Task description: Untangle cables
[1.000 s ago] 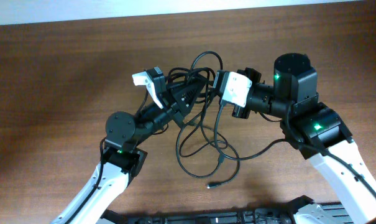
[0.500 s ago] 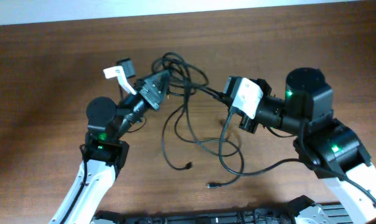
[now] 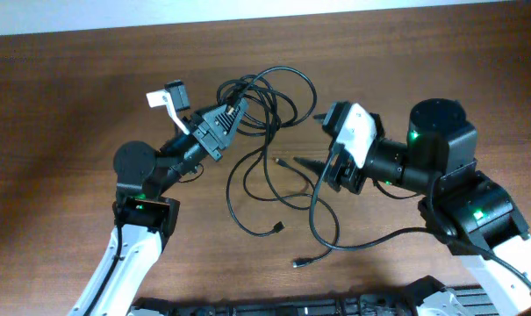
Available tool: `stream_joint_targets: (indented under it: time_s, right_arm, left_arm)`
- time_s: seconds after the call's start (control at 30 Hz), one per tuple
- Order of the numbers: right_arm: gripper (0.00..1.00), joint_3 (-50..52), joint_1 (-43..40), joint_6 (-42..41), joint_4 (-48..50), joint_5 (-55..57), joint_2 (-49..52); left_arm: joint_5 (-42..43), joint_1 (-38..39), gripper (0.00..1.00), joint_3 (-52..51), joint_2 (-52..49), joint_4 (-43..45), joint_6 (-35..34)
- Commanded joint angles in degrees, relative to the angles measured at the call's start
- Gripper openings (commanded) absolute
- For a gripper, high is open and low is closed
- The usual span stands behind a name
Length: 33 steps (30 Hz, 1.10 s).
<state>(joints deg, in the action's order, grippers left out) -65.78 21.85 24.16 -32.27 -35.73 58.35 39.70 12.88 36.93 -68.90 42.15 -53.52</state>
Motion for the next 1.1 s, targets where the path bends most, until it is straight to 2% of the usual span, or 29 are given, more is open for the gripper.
stream_joint_targets:
  time_s: [0.0,0.13,0.17,0.3,0.33,0.4,0.43,0.53,0.63,0.7,0.8,0.9,1.07]
  right_arm:
    - [0.7,-0.4,-0.1,4.1,0.5,-5.9,3.2]
    - [0.7,-0.4,-0.1,4.1,5.9,-5.9,5.0]
    - [0.66,-0.4,-0.1,4.1,7.0,-7.4,5.0]
    - [0.64,-0.4,0.0,4.1,7.0,-10.8,5.0]
    - [0.63,-0.4,0.0,3.9,7.0,-11.1,5.0]
    - [0.62,-0.5,-0.1,3.9,7.2,-10.1,4.9]
    - [0.66,-0.5,-0.1,3.9,7.3,-6.4,4.6]
    - [0.73,-0.5,-0.1,4.2,8.8,-2.9,4.7]
    - [0.74,-0.4,0.0,4.1,8.7,-3.4,5.7]
    - [0.74,-0.4,0.0,4.1,8.7,-10.2,5.7]
    - [0.74,-0.4,1.6,4.1,8.5,-13.8,5.8]
    - [0.74,-0.4,5.0,4.1,8.5,-12.6,5.9]
    - [0.7,-0.4,5.2,4.1,7.2,-6.1,7.3]
  left_arm:
    - [7.3,-0.3,0.0,0.7,0.4,6.6,0.7]
    - [8.5,-0.3,0.0,0.7,0.4,7.5,0.7]
    - [8.5,-0.3,0.0,0.7,0.4,7.5,0.7]
    - [8.5,-0.3,0.0,0.7,0.4,7.5,1.1]
    - [8.2,-0.3,0.0,0.7,0.4,7.5,3.4]
    - [3.6,-0.3,0.0,0.7,0.4,1.7,7.9]
    - [3.6,-0.3,0.0,0.7,0.4,-0.9,10.1]
    - [7.6,-0.2,0.0,0.7,0.4,1.0,10.1]
    - [11.6,-0.2,0.0,0.7,0.4,5.6,10.1]
    - [10.9,-0.2,0.0,0.7,0.4,5.6,10.1]
    - [8.5,-0.2,0.0,0.7,0.4,5.6,9.8]
    - [8.4,-0.3,0.0,0.7,0.4,5.6,9.3]
    - [8.7,-0.2,0.0,0.7,0.4,5.6,6.4]
